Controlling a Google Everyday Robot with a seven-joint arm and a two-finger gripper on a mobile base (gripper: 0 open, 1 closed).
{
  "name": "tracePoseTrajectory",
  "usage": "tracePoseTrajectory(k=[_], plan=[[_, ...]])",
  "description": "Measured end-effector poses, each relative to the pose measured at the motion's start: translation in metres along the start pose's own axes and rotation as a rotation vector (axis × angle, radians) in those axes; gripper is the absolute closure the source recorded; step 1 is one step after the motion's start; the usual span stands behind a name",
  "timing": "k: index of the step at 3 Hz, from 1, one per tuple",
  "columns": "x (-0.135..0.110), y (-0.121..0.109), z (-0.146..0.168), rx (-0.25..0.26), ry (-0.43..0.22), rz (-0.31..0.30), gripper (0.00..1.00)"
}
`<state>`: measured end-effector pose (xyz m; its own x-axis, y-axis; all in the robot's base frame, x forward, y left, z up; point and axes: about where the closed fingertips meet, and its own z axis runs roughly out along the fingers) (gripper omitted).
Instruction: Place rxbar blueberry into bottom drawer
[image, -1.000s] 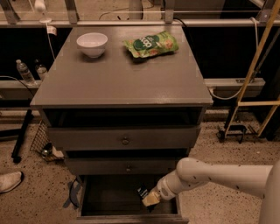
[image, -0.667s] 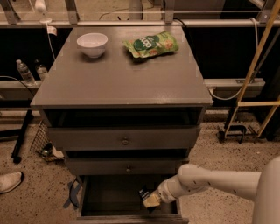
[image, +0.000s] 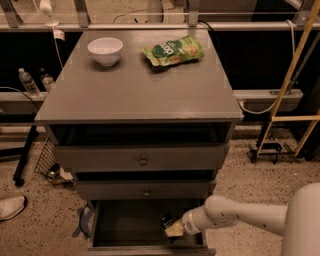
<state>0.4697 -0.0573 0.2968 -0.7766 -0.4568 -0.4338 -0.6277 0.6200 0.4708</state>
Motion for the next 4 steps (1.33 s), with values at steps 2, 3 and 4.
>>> tracePoseTrajectory(k=[2, 3, 4], plan=[[0.005, -0.033, 0.041, -0.027, -0.074, 0.048, 1.00], [0.006, -0.042, 0.058, -0.037, -0.107, 0.068, 1.00], [0.002, -0.046, 0.074, -0.057, -0.131, 0.079, 1.00]])
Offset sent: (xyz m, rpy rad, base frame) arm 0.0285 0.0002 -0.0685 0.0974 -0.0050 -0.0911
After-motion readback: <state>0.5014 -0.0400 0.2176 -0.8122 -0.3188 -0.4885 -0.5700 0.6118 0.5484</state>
